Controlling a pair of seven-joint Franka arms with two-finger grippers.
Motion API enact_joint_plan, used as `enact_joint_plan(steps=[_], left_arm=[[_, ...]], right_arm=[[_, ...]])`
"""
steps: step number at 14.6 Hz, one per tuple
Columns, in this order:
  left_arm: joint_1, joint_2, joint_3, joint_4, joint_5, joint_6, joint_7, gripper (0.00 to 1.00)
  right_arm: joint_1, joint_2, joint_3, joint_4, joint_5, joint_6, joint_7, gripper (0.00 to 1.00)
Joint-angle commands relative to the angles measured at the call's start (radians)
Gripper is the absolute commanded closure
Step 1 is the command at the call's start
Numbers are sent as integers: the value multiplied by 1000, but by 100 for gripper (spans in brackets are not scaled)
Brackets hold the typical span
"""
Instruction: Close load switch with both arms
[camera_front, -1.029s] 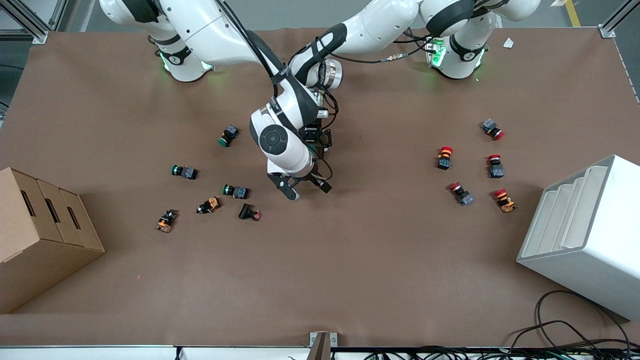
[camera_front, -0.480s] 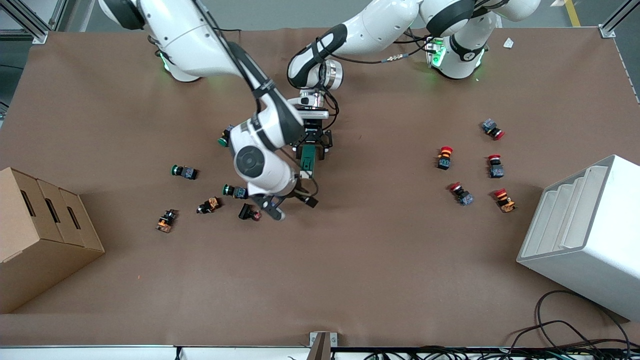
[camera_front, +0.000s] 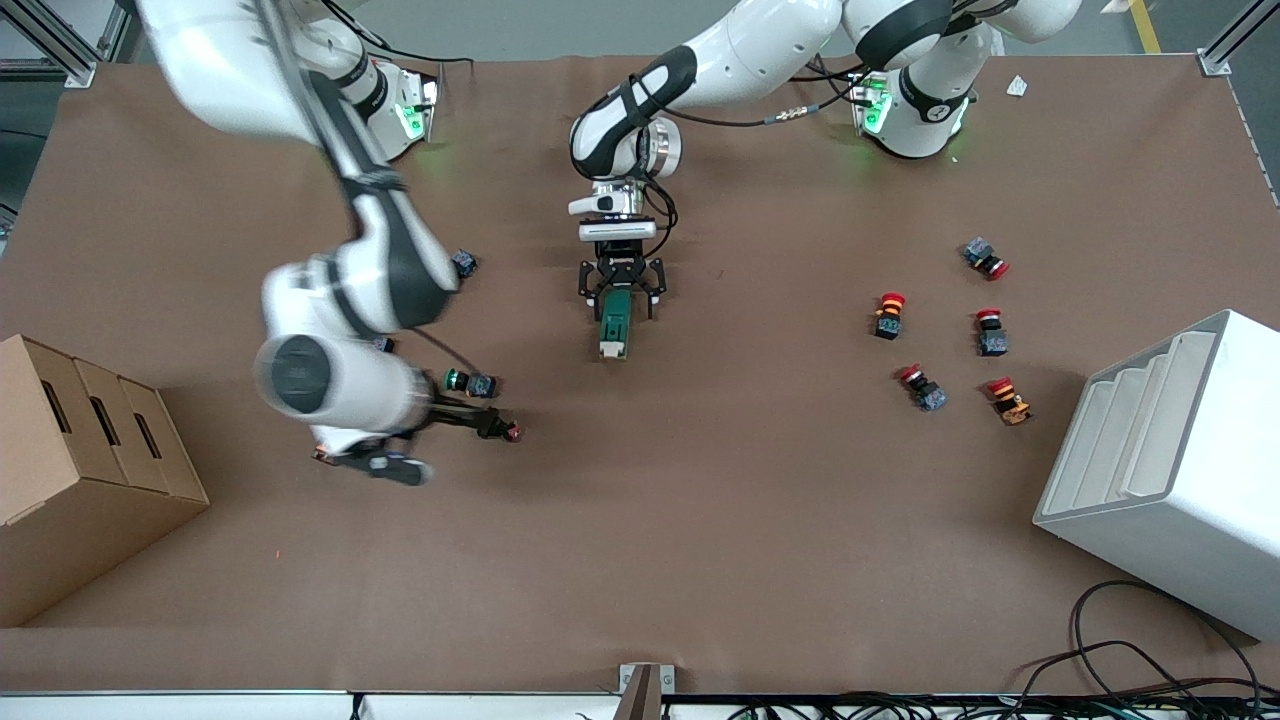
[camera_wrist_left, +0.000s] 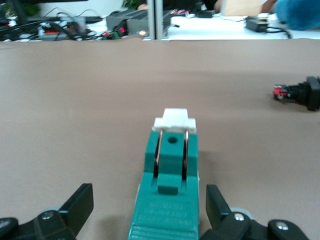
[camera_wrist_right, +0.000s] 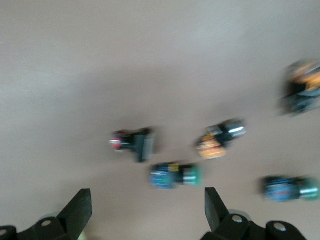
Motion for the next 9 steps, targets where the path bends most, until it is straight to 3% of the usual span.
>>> enact_joint_plan(steps=[1, 5, 9], left_arm=[[13, -87, -21, 16, -126, 28, 84, 1], [122, -163, -116, 95, -321, 31, 301, 1], [277, -335, -156, 117, -595, 31, 718, 1]], right_arm=[[-115, -109, 24, -42, -76, -80, -211, 0], [-232, -209, 27, -39, -110, -169, -310, 0], [-275, -264, 22, -37, -120, -229, -340, 0]])
